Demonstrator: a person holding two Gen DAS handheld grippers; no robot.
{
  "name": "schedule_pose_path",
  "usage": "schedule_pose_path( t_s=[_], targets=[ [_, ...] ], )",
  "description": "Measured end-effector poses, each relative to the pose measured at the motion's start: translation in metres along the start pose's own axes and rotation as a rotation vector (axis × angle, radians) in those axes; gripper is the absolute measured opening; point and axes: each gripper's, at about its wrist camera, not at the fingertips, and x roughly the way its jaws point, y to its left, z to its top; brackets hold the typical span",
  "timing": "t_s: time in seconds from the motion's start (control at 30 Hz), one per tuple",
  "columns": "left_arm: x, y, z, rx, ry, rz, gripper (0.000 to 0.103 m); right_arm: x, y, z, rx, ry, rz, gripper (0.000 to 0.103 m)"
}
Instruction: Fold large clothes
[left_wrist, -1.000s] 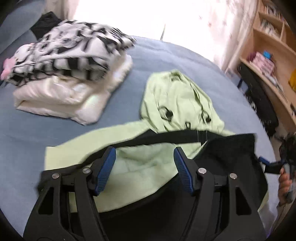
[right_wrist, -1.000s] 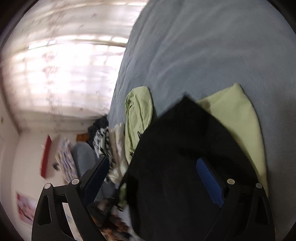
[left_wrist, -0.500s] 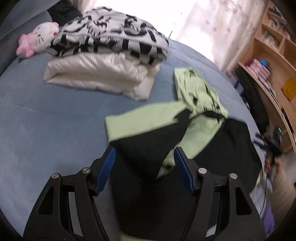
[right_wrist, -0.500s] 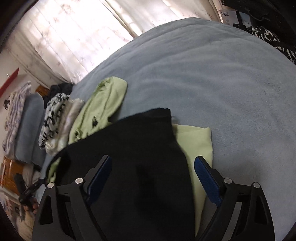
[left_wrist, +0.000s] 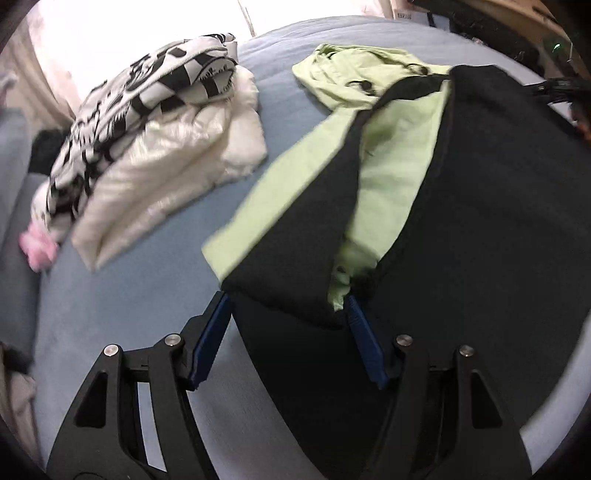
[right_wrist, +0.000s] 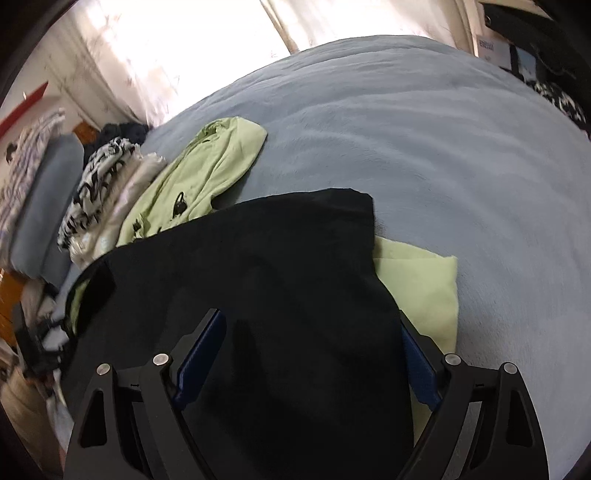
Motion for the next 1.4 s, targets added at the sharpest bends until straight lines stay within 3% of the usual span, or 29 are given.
schedule_pose_path(
  t_s=[0.07,0.13,0.27,0.43,0.57,0.63,0.77,0.97,1.0,1.03,1.07,1.13,1.27,1.4],
  targets=[
    [0.012,0.008,0.015,-0.020,-0.005,0.026,0.062,0.005,-0.001,0.004,0.023,-0.001,-0.001,0.086],
    [0.023,0.025,0.029,-0.101,0.000,0.011,0.062,0.011,0.000,0.009,0.046,-0.005,0.000,0.086],
    [0.035,0.058,0.041,-0.314,-0.004,-0.115,0.062,0.021,0.001,0.017,0.077,-0.013,0.010,0.085],
    [0.042,0.085,0.031,-0.467,-0.021,-0.257,0.062,0.034,0.002,0.020,0.060,-0.015,0.001,0.065],
    [0.037,0.089,0.020,-0.511,-0.053,-0.344,0.062,0.037,-0.004,0.018,0.087,-0.040,-0.007,0.036],
    [0.034,0.085,0.018,-0.514,-0.053,-0.359,0.063,0.038,-0.007,0.017,0.097,-0.049,-0.014,0.026],
    [0.033,0.077,0.017,-0.461,-0.037,-0.370,0.065,0.038,-0.006,0.015,0.091,-0.066,-0.026,0.016],
    [0.043,0.070,0.025,-0.431,-0.003,-0.281,0.061,0.032,-0.001,0.009,0.099,-0.102,-0.067,0.008],
    [0.047,0.068,0.027,-0.436,0.019,-0.235,0.053,0.029,0.000,0.008,0.098,-0.112,-0.079,0.006],
    [0.049,0.066,0.029,-0.434,0.031,-0.207,0.033,0.022,0.002,0.006,0.093,-0.128,-0.099,0.005],
    [0.050,0.064,0.030,-0.428,0.043,-0.175,0.020,0.013,0.005,0.005,0.087,-0.151,-0.122,0.004],
    [0.045,0.063,0.033,-0.426,0.033,-0.159,0.005,-0.010,0.009,0.004,0.085,-0.210,-0.151,0.003],
    [0.023,0.063,0.048,-0.439,-0.024,-0.137,0.003,-0.048,0.019,0.013,0.071,-0.314,-0.204,0.003],
    [0.022,0.063,0.066,-0.458,-0.054,-0.076,0.003,-0.026,0.015,0.028,0.068,-0.255,-0.273,0.003]
  ],
)
